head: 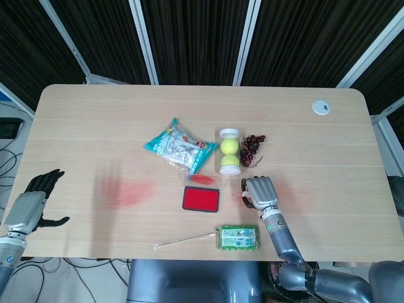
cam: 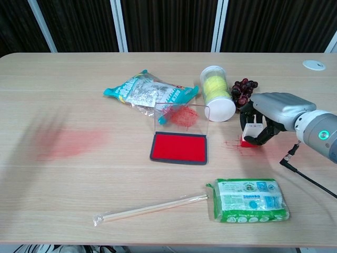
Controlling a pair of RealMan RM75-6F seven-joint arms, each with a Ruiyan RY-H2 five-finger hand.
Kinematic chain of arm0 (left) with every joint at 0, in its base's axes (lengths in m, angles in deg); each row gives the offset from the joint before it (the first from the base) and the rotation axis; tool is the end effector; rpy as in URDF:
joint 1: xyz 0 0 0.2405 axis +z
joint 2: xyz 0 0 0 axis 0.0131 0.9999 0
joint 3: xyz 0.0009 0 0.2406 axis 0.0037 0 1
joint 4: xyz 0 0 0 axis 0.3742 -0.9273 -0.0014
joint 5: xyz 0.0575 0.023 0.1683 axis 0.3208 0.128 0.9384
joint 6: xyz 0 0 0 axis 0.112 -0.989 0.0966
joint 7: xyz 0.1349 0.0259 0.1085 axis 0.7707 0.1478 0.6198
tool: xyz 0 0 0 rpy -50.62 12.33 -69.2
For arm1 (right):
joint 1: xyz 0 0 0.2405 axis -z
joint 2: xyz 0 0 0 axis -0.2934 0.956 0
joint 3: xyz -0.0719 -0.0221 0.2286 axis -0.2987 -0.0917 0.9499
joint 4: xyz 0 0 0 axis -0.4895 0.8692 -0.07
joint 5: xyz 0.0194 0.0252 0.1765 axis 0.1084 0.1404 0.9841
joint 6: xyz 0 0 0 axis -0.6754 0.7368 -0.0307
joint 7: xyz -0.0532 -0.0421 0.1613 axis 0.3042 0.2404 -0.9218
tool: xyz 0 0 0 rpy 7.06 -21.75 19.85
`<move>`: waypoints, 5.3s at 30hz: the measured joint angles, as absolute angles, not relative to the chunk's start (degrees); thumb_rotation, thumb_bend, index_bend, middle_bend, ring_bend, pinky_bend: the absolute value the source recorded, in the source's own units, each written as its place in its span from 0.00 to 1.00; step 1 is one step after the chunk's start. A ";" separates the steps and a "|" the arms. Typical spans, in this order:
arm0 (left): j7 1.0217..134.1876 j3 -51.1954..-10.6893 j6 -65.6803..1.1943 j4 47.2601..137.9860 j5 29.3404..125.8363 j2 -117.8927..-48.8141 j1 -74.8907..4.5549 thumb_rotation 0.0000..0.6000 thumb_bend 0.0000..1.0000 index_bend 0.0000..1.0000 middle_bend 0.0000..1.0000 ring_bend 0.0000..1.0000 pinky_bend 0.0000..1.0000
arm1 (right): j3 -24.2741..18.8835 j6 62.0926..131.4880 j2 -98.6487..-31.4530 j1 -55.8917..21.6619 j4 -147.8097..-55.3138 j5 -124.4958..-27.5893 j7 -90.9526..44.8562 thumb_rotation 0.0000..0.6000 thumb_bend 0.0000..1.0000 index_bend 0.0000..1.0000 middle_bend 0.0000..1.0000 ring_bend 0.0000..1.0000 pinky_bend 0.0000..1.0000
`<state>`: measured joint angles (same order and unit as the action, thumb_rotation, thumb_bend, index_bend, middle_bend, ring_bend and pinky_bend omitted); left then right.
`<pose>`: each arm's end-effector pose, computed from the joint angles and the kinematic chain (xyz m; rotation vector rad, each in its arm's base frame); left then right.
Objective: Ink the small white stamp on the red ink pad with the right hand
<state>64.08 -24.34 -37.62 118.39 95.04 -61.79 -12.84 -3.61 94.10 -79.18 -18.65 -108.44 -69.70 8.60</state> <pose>-0.2738 0.2387 0.1445 -1.4933 -1.1748 -0.8513 -0.1731 -0.3293 -0.0280 1.7221 -1.0242 0.7678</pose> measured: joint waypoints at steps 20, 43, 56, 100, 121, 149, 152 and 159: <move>64.03 -24.33 -37.59 118.52 95.00 -61.76 -12.85 1.00 0.04 0.00 0.00 0.00 0.00 | -1.54 94.72 -76.63 -19.52 -119.25 -72.46 5.55 1.00 0.59 0.78 0.65 0.56 0.59; 62.28 -24.19 -36.34 118.44 95.07 -61.17 -13.30 1.00 0.04 0.00 0.00 0.00 0.00 | 2.12 93.56 -89.20 -25.64 -110.63 -67.04 7.26 1.00 0.60 0.78 0.65 0.56 0.59; 61.56 -24.11 -35.92 118.46 95.08 -60.95 -13.44 1.00 0.04 0.00 0.00 0.00 0.00 | 2.35 93.85 -93.47 -26.50 -105.72 -67.42 5.91 1.00 0.61 0.78 0.65 0.56 0.59; 60.94 -24.04 -35.84 118.46 95.08 -60.83 -13.49 1.00 0.04 0.00 0.00 0.00 0.00 | 1.93 93.69 -97.86 -26.51 -101.26 -68.69 6.26 1.00 0.61 0.78 0.65 0.56 0.59; 60.89 -24.00 -36.29 118.28 95.47 -60.93 -13.36 1.00 0.04 0.00 0.00 0.00 0.00 | 2.04 96.02 -93.83 -25.07 -107.19 -72.61 6.49 1.00 0.61 0.78 0.65 0.56 0.59; 64.17 -24.33 -39.53 118.40 95.56 -62.37 -12.14 1.00 0.04 0.00 0.00 0.00 0.00 | -2.65 100.95 -84.44 -14.75 -105.61 -79.27 -7.26 1.00 0.61 0.78 0.64 0.56 0.58; 64.15 -24.38 -39.54 118.39 95.46 -62.37 -12.11 1.00 0.04 0.00 0.00 0.00 0.00 | -2.12 100.57 -84.97 -14.72 -104.52 -79.00 -7.81 1.00 0.61 0.78 0.63 0.55 0.58; 63.99 -24.43 -39.17 118.20 95.43 -62.33 -12.28 1.00 0.04 0.00 0.00 0.00 0.00 | -1.21 100.20 -85.78 -14.58 -102.43 -78.48 -8.63 1.00 0.59 0.78 0.61 0.53 0.57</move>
<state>63.99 -24.43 -39.17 118.20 95.43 -62.33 -12.28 -1.21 100.20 -85.78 -14.58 -102.43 -78.48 -8.63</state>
